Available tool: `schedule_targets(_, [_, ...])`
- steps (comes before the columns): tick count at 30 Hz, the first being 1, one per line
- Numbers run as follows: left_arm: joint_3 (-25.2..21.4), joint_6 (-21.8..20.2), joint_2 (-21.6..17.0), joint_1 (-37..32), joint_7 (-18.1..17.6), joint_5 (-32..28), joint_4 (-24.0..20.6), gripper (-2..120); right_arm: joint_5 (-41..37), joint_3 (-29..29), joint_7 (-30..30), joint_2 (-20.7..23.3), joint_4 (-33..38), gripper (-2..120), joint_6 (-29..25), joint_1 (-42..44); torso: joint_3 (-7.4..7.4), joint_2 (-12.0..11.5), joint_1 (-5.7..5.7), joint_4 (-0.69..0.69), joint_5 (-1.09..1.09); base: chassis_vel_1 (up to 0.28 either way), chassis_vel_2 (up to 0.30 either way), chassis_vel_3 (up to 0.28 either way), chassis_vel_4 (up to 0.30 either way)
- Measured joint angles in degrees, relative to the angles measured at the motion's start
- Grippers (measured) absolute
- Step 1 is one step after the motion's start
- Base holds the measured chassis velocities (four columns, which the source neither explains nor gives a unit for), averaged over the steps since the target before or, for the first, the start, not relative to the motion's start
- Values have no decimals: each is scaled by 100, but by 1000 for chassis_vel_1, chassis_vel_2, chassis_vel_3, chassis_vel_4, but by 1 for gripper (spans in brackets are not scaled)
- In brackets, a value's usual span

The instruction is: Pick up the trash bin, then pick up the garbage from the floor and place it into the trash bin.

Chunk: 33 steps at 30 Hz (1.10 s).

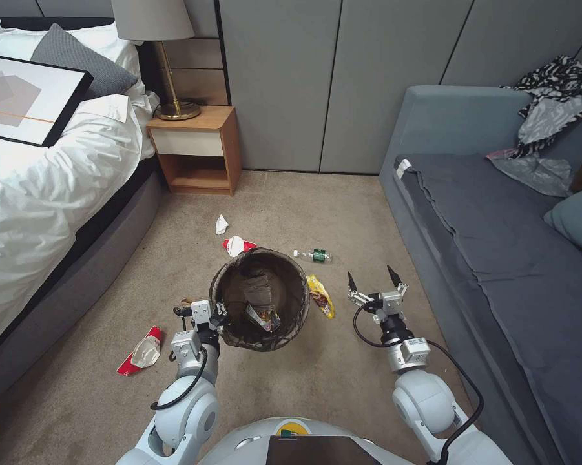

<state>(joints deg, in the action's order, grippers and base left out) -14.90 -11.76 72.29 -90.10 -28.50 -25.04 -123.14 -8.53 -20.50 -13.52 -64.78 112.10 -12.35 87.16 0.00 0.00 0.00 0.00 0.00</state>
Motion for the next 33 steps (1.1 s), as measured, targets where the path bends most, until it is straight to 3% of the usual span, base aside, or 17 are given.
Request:
schedule_targets(12, [15,0,37,14,-2,10,8,2,-22,12,23,72,-14,100,-12,-70,0,0,0,-1,0,-42,41,35,-43])
schedule_targets(33, [25,0,48,68,-10,-12,75,2,-76,105,-35,54,-100,100,-90,-229,1,0,1,1,0,-159,157,165,-164])
